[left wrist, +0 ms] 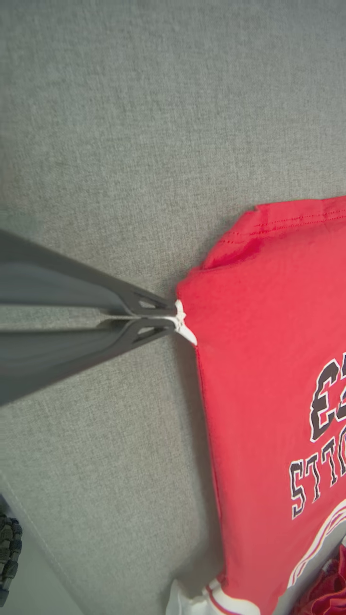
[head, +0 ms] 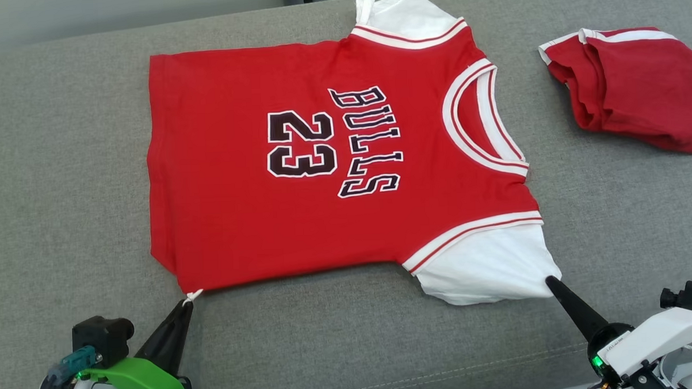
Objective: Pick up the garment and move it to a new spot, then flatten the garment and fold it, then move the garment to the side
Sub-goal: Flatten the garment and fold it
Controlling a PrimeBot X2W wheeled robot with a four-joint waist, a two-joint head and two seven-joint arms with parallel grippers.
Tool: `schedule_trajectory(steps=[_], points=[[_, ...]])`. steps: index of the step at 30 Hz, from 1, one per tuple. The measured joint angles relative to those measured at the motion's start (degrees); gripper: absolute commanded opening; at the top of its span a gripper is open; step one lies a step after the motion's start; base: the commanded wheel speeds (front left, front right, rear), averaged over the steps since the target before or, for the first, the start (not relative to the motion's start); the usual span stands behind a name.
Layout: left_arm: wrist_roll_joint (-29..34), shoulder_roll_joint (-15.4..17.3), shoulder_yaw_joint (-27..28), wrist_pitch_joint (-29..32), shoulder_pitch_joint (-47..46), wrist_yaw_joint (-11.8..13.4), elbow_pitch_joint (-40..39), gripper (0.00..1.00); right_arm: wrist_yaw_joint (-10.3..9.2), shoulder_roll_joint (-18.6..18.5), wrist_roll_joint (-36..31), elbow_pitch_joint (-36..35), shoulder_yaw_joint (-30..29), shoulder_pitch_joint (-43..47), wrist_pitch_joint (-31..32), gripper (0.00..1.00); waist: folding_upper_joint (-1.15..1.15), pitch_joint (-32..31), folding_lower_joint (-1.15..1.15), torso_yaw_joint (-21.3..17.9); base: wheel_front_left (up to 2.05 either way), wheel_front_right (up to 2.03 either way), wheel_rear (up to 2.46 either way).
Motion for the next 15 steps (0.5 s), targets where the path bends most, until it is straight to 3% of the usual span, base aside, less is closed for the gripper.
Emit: schedule_trajectory(steps=[9, 10, 11, 12, 13, 15], points=[[-0.24, -0.92, -1.79, -0.15, 0.97, 0.04, 1.33, 0.00, -1.11, -2.22, -4.79, 1.42, 1.12, 0.94, -0.86, 0.00, 0.00, -1.97, 0.00, 1.26, 0.00, 0.00, 0.00], [-0.24, -0.96, -1.85, 0.05, 1.09, 0.08, 1.71, 0.12, -1.54, -2.46, -5.50, 1.62, 1.72, 0.94, -0.85, 0.02, 0.00, -2.21, 0.00, 1.44, 0.00, 0.00, 0.00], [-0.24, -0.92, -1.89, 0.43, 1.33, 0.35, 2.29, 0.35, -1.83, -2.63, -6.30, 1.83, 2.26, 0.94, -0.85, 0.24, 0.00, -2.47, 0.00, 1.59, 0.00, 0.00, 0.00], [-0.14, -0.70, -1.98, 0.85, 1.75, 0.62, 2.94, 0.58, -2.01, -2.72, -7.30, 2.16, 2.60, 0.93, -0.94, 0.53, 0.00, -2.72, 0.00, 1.71, 0.00, 0.00, 0.00], [-0.04, -0.47, -1.89, 0.82, 2.29, 0.91, 3.42, 0.98, -2.05, -2.79, -8.24, 2.60, 2.70, 0.93, -1.02, 1.00, 0.00, -2.96, 0.00, 1.79, 0.00, 0.00, 0.00], [-0.07, -0.42, -1.83, 0.83, 2.96, 1.24, 3.68, 1.00, -2.35, -2.91, -8.92, 3.03, 2.76, 0.93, -1.12, 1.00, 0.00, -3.17, 0.00, 1.85, 0.00, 0.00, 0.00]])
